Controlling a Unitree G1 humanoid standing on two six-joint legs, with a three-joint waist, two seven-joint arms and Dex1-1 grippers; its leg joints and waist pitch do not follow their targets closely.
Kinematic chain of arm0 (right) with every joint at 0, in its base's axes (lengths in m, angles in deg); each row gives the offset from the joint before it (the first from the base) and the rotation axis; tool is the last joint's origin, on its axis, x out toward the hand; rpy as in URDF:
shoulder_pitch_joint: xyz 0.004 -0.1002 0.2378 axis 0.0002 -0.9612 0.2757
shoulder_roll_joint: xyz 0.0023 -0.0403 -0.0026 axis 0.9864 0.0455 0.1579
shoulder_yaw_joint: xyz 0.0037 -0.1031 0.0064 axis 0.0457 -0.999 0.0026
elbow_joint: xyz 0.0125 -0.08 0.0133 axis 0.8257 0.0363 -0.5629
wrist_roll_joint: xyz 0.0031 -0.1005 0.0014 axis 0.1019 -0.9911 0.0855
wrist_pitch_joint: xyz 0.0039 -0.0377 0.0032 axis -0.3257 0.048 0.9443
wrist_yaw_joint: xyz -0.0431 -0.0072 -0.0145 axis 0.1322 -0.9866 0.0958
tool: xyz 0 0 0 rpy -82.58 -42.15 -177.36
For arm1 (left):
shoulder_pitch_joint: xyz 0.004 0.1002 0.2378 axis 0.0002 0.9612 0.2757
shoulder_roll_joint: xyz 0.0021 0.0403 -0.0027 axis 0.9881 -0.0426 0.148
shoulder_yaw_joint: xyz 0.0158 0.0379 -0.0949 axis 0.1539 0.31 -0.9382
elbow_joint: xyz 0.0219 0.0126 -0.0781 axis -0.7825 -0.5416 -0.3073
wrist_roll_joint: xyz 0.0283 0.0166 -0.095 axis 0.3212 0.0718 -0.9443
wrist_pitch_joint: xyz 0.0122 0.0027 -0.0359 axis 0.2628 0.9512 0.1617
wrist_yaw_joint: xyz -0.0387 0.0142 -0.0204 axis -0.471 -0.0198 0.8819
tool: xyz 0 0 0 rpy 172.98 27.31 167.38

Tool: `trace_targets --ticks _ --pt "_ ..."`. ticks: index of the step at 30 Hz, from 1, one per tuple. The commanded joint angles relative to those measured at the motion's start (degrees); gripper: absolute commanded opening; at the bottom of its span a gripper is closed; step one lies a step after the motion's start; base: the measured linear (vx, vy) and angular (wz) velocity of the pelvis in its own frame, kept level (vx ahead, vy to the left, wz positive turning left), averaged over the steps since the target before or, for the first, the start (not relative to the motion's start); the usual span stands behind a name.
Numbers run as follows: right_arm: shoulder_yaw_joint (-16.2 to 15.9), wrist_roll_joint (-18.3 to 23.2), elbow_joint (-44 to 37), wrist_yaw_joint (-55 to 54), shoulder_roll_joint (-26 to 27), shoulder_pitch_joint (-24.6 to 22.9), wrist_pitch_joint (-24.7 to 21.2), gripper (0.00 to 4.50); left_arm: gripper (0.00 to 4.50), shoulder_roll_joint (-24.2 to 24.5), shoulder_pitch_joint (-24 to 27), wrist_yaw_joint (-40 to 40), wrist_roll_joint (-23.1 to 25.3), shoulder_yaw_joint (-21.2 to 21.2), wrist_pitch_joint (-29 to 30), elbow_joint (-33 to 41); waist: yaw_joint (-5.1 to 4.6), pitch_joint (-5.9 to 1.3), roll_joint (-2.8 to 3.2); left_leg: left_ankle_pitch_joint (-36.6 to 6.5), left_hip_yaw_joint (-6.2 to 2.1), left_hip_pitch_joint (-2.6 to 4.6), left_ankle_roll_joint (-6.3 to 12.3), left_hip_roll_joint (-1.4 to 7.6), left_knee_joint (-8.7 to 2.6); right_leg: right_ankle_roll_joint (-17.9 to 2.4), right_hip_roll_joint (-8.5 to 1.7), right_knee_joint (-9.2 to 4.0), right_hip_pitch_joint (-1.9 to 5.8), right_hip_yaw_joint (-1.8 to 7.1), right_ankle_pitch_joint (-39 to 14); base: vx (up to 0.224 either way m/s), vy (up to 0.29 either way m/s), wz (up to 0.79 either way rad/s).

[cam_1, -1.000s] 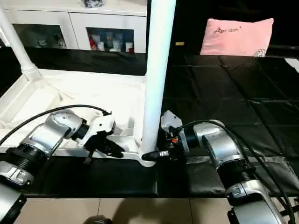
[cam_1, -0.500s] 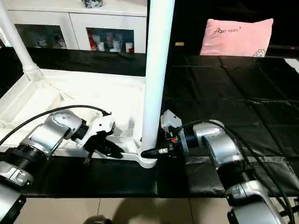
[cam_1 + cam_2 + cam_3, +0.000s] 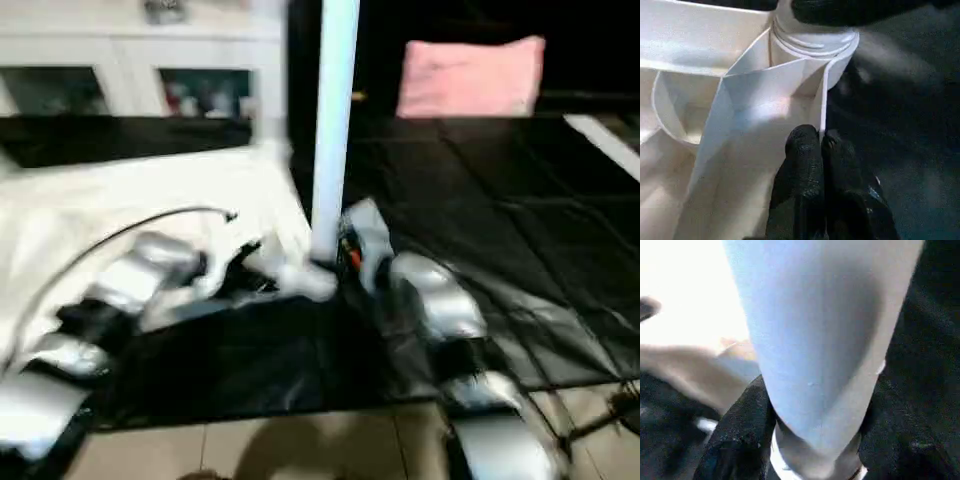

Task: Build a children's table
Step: Rotate leg to tighten

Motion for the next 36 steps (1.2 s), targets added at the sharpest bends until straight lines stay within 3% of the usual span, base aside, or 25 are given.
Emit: trace_targets --ticks 1,3,5,7,15,19,26,30,36 --pt "-4.5 0.2 2.9 -0.7 6.6 0.6 -1.0 2.0 0.0 -4.9 -3.2 -4.6 -3.8 -1.5 -1.0 0.8 0.19 -3.76 -0.04 -14.1 -0.97 0.43 0.5 1.69 -3.88 -8.4 -4.97 -5.67 2.45 2.69 -22.7 0.0 0.0 0.0" --pt "-4.5 -0.6 3.4 -1.6 7.2 1.1 -0.3 2.0 0.0 -5.3 -3.4 -5.2 -3.4 -2.0 -0.8 0.7 0.38 -3.76 -0.04 -12.9 -0.8 0.23 1.22 1.72 -3.83 -9.2 -4.97 -5.43 2.59 2.91 -19.8 0.0 0.0 0.0" --pt "-4.2 -0.4 3.5 -1.0 7.6 1.3 0.1 2.53 0.0 -5.4 -3.4 -5.3 -3.1 -2.0 -0.8 0.7 0.65 -3.98 -0.21 -10.5 -0.7 0.0 2.14 1.78 -3.75 -10.0 -4.93 -4.72 2.95 3.06 -14.8 0.0 0.0 0.0" --pt "-3.2 0.3 3.8 0.0 8.3 1.5 1.8 2.66 0.0 -5.1 -3.3 -5.5 -2.4 -2.2 -1.1 0.3 0.76 -4.11 -0.22 -9.0 -0.59 -0.11 2.75 1.74 -3.7 -10.6 -4.96 -4.51 3.1 3.06 -12.4 0.0 0.0 0.0" --pt "-3.5 0.1 -0.3 2.4 5.1 -1.9 2.8 3.41 0.0 -2.1 -1.8 -2.6 -1.6 -1.3 -2.2 1.4 0.71 -3.77 0.08 -11.5 -0.71 0.16 2.26 2.0 -4.09 -10.0 -4.94 -5.01 3.0 3.0 -15.9 0.0 0.0 0.0" --pt "-4.7 -1.7 -2.2 3.5 3.4 -3.5 3.2 3.72 0.0 -0.9 -0.9 -1.1 -1.7 -1.4 -2.2 2.6 0.78 -3.9 -0.02 -10.2 -0.73 -0.04 2.41 2.02 -4.05 -10.2 -5.01 -4.72 3.15 3.08 -14.0 0.0 0.0 0.0" --pt "-6.0 -1.4 -6.6 9.7 0.1 -6.6 6.8 4.42 0.0 2.1 1.9 5.5 -1.8 0.9 -5.7 6.3 0.69 -3.73 -0.36 -11.1 -0.62 0.06 2.77 2.18 -4.15 -9.7 -4.99 -4.97 2.89 3.11 -15.8 0.0 0.0 0.0" --pt "-6.7 0.3 -10.2 16.7 -3.0 -7.7 4.2 4.47 0.0 4.2 3.3 9.2 -1.7 2.0 -7.6 7.8 0.81 -3.61 -0.26 -11.4 -0.68 -0.01 2.82 2.2 -4.19 -9.5 -5.05 -4.99 2.94 3.14 -16.6 0.0 0.0 0.0" --pt "-8.6 1.6 -13.4 31.4 -11.5 -9.9 8.2 4.47 0.0 9.6 5.9 20.4 -2.5 5.0 -11.3 11.7 1.36 -3.7 -0.47 -10.3 -0.59 -0.13 3.56 2.45 -4.0 -10.1 -5.09 -4.59 3.02 3.13 -14.3 0.0 0.0 0.0"
